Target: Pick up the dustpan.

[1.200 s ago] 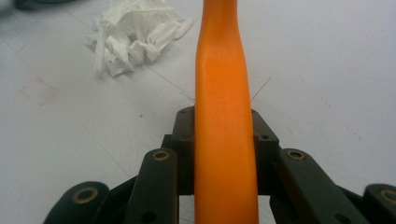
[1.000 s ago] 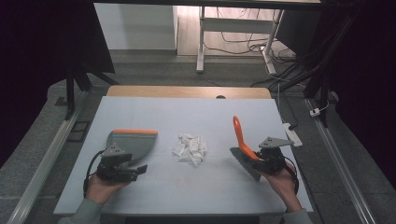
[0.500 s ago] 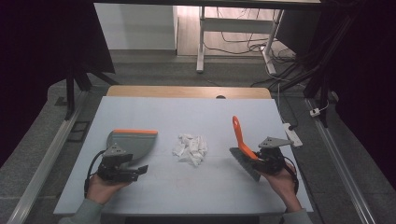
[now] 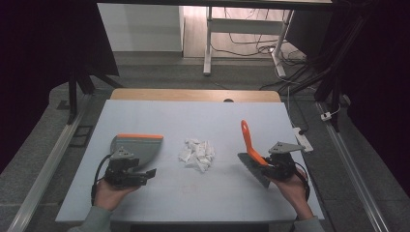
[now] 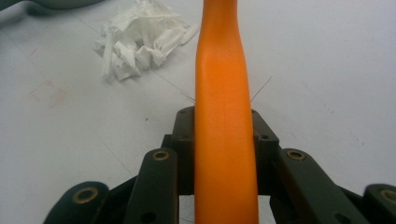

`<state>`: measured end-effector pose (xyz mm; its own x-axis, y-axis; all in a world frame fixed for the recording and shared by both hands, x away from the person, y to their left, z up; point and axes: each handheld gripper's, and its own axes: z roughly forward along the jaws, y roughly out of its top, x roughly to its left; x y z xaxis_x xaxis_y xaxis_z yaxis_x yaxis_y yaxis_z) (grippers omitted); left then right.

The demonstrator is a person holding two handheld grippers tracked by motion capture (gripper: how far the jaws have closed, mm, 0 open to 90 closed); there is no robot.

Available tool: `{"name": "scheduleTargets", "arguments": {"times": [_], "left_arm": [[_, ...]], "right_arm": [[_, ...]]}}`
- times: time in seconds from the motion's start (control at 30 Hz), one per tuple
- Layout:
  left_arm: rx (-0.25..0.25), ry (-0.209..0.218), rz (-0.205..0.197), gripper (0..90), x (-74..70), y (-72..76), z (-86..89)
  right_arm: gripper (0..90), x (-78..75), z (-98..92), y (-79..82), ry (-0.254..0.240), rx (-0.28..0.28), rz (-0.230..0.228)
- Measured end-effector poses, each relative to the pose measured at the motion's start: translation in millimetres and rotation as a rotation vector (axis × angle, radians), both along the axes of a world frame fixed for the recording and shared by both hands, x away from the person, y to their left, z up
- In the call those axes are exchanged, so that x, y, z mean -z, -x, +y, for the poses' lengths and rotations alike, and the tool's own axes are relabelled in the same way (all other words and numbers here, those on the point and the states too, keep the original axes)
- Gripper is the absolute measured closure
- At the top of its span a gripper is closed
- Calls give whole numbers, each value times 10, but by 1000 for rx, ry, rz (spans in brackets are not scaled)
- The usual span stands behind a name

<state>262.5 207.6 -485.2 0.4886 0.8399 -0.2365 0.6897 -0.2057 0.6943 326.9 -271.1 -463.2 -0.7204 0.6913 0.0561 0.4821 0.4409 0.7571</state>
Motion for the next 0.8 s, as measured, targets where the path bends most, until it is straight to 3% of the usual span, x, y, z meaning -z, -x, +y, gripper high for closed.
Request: {"name": "scheduleTargets", "arguments": {"times": [0.2,0.37,0.47,0.8], "left_arm": [[-10,-41,14,185,-128,28,68],[-56,-62,33,162,-214,52,130],[-81,-76,77,152,-210,48,176],[-155,-78,139,122,-178,33,407]], "right_arm": [[702,-17,-6,22,5,6,-9],[701,-33,-16,22,-1,15,-15],[701,-40,-19,29,0,14,-19],[701,-42,-47,31,-3,17,-20]]}}
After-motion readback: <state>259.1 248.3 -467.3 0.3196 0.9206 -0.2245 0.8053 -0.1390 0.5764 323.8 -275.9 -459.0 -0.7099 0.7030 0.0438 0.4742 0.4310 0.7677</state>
